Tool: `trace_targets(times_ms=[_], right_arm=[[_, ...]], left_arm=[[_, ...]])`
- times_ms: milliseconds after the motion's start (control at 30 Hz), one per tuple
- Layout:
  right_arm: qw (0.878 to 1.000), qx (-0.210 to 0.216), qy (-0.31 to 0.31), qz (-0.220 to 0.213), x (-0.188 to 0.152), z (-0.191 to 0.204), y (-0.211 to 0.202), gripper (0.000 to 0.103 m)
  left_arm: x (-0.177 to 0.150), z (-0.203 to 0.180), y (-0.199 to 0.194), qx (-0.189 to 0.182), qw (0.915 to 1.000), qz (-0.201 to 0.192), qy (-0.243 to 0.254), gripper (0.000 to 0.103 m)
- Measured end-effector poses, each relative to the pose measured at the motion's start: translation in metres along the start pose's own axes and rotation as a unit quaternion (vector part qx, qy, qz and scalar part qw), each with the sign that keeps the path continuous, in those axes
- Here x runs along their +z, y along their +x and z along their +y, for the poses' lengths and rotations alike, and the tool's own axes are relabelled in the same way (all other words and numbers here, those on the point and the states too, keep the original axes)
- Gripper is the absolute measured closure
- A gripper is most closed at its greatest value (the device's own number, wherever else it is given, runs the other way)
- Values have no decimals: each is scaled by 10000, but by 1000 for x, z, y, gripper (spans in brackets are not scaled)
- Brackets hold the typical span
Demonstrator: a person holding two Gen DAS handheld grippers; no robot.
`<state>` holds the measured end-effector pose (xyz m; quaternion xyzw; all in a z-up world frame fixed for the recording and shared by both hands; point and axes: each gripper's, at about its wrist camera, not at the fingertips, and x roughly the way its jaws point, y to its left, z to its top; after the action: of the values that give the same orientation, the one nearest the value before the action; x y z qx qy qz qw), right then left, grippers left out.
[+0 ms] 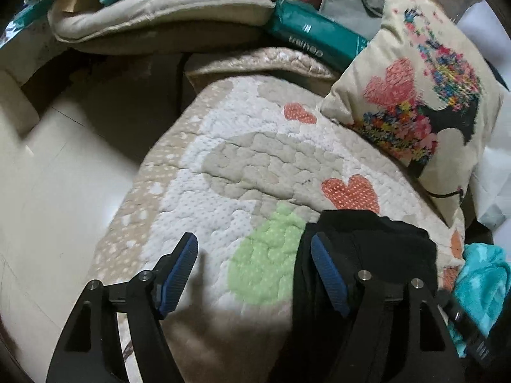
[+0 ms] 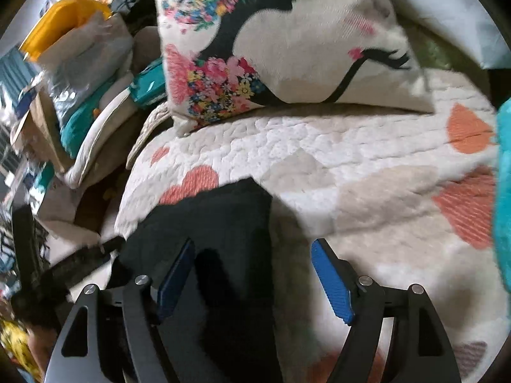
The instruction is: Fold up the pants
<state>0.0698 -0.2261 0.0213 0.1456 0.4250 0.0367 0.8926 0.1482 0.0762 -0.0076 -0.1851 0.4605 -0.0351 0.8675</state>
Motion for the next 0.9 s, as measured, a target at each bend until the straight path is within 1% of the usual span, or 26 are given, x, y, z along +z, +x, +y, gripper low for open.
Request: trace_targets(times_ms=[100, 167, 267, 367, 433, 467, 533, 600, 733, 767, 800, 833, 867, 900], right_arm=[[9996, -153, -154, 195, -30, -2, -22, 23], [9991, -190, -107, 365, -53, -5, -30, 23], [9986, -81, 129, 501, -83, -7, -40, 23], [9978, 68, 321, 581, -112, -2, -51, 23], [9975, 191, 363, 577, -126, 5, -58, 23], [9975, 233, 365, 550, -135, 8, -63, 23], [9982, 248, 299, 467, -153, 15, -75, 23], [9987, 199, 201, 419, -166, 20, -82, 23], [9996, -103, -160, 226, -186, 31, -101, 23], [9994, -188, -249, 130, -191, 33, -108, 23], [9994, -215, -274, 67, -194, 35, -113, 23], [9993, -238, -292, -35, -198, 36, -121, 23], [9992, -247, -303, -116, -201, 37, -127, 23], [9990, -248, -314, -173, -203, 38, -130, 23]], left_arm=[[-15, -2, -23, 20, 9998, -52, 166, 30], [-29, -3, -34, 100, 9994, -47, 338, 30], [-59, 0, -49, 226, 9986, -12, 477, 30], [-90, 5, -64, 143, 9988, 116, 457, 30], [-115, 6, -79, 163, 9982, 76, 569, 30], [-131, 6, -89, 223, 9974, 2, 692, 30], [-151, 5, -102, 355, 9954, -130, 875, 30], [-175, 4, -120, 481, 9925, -294, 1084, 30], [-203, 10, -157, 563, 9909, -636, 1046, 30], [-209, 11, -170, 615, 9894, -810, 1035, 29], [-216, 10, -186, 700, 9861, -1058, 1077, 25], [-219, 9, -195, 766, 9832, -1226, 1118, 21], [-224, 7, -210, 854, 9785, -1472, 1169, 20], [-228, 4, -224, 888, 9736, -1716, 1219, 16]])
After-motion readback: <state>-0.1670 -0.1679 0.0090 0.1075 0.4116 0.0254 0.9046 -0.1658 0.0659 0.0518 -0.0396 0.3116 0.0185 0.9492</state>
